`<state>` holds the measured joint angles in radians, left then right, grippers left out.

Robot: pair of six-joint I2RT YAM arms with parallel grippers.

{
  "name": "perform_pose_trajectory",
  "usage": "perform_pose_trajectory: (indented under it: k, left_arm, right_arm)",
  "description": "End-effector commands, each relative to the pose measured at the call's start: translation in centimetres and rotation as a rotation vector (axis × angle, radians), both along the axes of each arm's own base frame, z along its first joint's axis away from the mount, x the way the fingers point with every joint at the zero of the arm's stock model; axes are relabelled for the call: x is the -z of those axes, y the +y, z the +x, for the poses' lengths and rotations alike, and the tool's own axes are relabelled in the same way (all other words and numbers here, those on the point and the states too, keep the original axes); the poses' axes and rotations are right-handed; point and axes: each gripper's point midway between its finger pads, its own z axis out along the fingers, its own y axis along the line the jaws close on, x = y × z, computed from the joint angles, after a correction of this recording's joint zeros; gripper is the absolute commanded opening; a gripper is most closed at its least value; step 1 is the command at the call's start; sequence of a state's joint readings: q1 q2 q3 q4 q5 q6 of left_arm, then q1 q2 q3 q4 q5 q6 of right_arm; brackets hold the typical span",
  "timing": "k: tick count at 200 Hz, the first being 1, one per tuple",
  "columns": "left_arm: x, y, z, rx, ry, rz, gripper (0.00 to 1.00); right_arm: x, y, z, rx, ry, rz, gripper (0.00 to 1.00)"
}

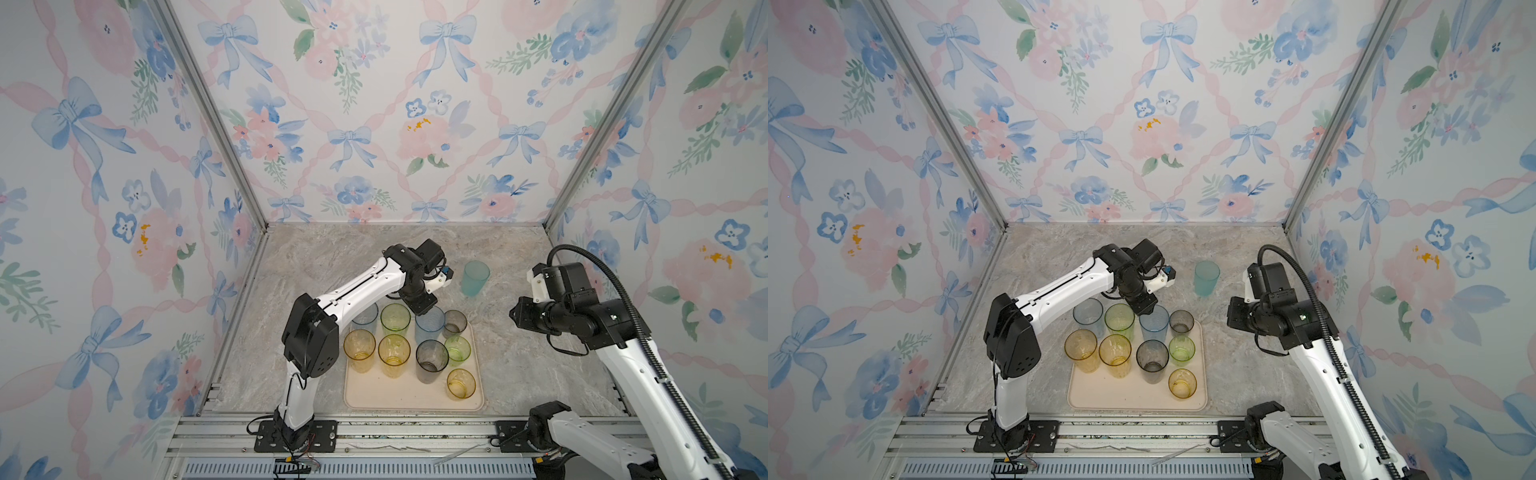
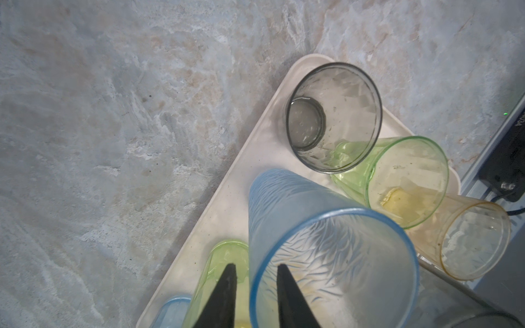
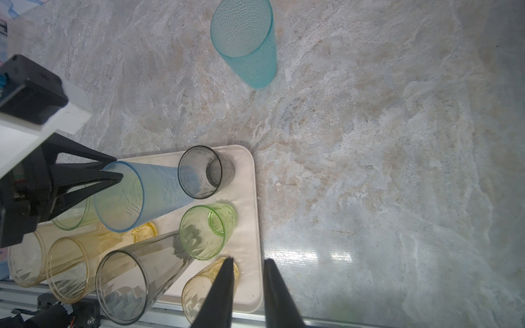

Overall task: Place the glasses into the tray
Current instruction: Move the glass to the tray.

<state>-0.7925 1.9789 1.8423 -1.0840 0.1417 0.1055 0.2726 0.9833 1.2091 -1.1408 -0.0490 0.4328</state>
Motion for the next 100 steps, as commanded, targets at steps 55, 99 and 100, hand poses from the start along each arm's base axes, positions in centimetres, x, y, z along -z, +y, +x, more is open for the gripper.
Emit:
perform_pose_trajectory:
  k: [55, 99, 100]
  left_arm:
    - [0.3, 0.4, 0.3, 0.015, 0.007, 0.041, 0.19]
    - [0.2, 0.4, 1.0, 0.003, -0.003, 0.042, 0.16]
    - [0.2, 0.5, 1.1, 0.001, -0.004, 0.042, 0.16]
  right_arm:
    - [0.8, -0.6, -0.7, 0.002, 0.03, -0.002, 0.23]
    - [1.0, -0.6, -0.8, 0.004, 0.034, 0.003, 0.23]
    - [1.0, -0.6, -0.8, 0.005, 0.034, 0.002, 0.23]
